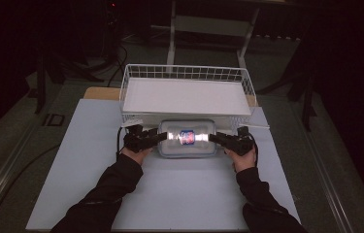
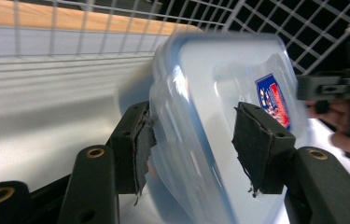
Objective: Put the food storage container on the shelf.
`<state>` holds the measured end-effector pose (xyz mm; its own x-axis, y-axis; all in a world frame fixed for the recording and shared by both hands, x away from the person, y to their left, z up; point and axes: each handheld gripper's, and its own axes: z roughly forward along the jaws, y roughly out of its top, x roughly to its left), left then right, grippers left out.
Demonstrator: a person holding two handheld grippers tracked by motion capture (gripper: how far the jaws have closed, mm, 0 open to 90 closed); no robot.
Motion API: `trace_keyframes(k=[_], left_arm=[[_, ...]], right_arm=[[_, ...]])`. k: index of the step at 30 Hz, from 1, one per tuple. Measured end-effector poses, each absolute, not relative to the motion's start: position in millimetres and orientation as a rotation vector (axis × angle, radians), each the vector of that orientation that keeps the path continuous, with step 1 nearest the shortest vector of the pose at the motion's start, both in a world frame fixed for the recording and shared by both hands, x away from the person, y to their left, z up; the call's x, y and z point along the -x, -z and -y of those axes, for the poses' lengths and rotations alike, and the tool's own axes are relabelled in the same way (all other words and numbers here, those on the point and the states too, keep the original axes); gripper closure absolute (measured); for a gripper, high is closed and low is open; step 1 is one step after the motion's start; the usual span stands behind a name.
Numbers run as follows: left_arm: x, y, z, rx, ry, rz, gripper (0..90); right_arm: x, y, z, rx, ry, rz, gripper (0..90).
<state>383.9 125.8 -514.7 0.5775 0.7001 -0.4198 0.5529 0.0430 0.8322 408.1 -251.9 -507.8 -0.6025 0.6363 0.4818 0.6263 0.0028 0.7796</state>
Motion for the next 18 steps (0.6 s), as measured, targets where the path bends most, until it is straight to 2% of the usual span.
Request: trace_keyframes(k=[3, 6, 18], left_arm=[[-386, 516, -126, -1.614, -0.149, -1.076, 48.2], [-386, 516, -125, -1.613, -0.159, -1.078, 47.6], [-387, 511, -114, -1.647, -0.331, -1.088, 40.7]], right_arm=[[-409, 507, 250, -1.395, -1.712, -2.201, 52.3], [-409, 508, 249, -1.404, -1.701, -2.182, 49.6], [-404, 505, 247, -1.426, -1.644, -2.134, 40.7]])
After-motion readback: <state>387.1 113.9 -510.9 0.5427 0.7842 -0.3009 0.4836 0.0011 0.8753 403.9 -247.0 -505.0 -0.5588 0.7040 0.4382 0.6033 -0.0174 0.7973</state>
